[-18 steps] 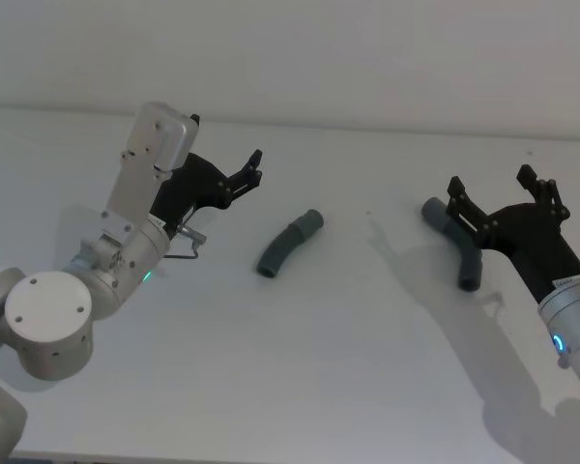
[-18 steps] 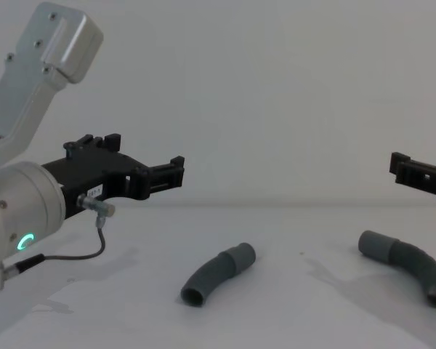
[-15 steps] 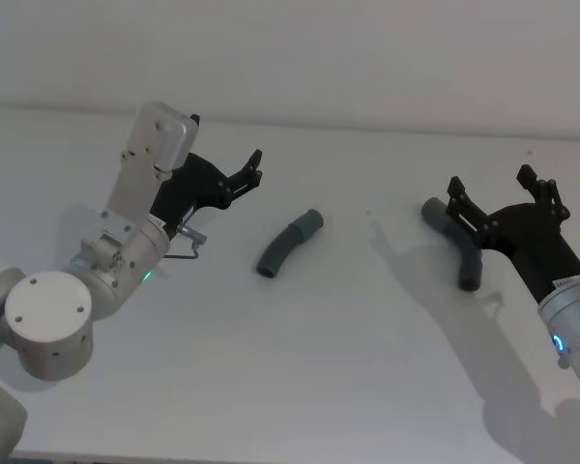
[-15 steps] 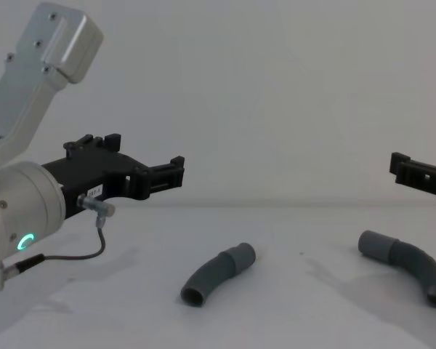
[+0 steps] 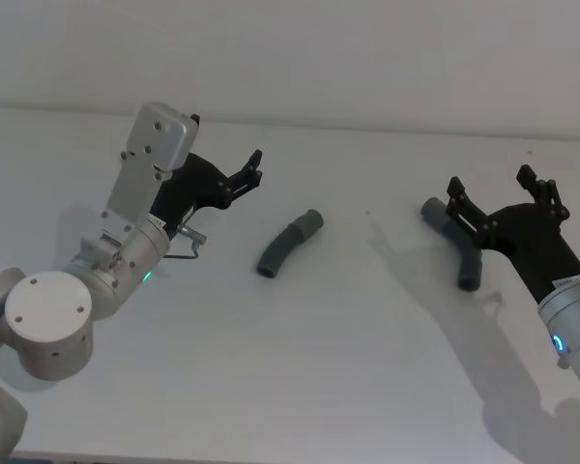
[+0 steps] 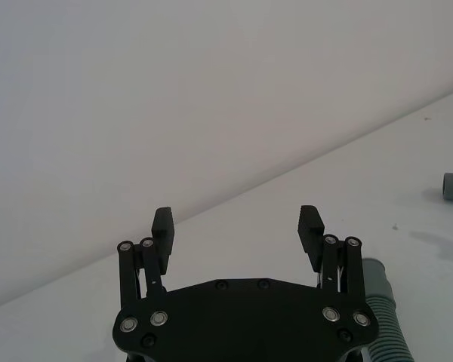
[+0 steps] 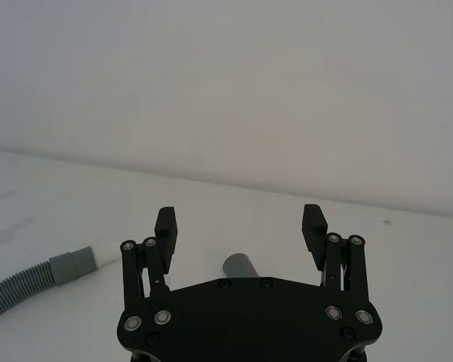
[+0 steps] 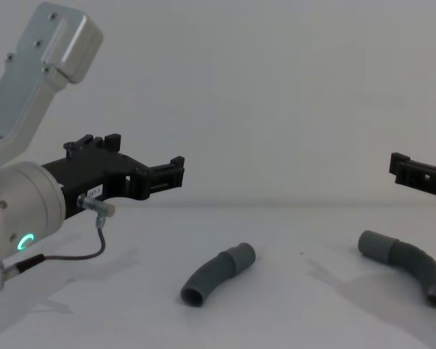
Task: Use both hands to pick up one end of the pipe from the table, align the ends, and insert them.
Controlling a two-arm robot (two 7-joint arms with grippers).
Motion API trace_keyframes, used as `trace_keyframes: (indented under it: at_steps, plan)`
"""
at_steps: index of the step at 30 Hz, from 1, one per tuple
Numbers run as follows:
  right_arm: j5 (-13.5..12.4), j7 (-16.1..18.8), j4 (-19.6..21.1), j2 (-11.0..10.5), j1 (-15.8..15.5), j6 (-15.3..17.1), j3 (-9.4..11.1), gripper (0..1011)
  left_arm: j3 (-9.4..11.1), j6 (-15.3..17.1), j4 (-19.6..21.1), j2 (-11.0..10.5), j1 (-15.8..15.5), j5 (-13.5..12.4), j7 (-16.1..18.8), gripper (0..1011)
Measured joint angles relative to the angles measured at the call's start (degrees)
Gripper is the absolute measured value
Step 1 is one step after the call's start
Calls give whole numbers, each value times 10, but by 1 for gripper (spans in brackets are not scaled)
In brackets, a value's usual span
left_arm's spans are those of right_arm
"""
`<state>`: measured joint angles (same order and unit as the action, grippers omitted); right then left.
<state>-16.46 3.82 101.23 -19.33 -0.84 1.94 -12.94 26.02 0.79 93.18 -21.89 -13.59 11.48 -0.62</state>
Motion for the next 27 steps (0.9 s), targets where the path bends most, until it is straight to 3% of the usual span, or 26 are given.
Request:
trace_keyframes:
  at_steps: [27]
  plan:
    - [0, 0, 0, 0, 0, 0, 0, 1004, 0, 0, 0, 0, 0, 0, 0, 1002]
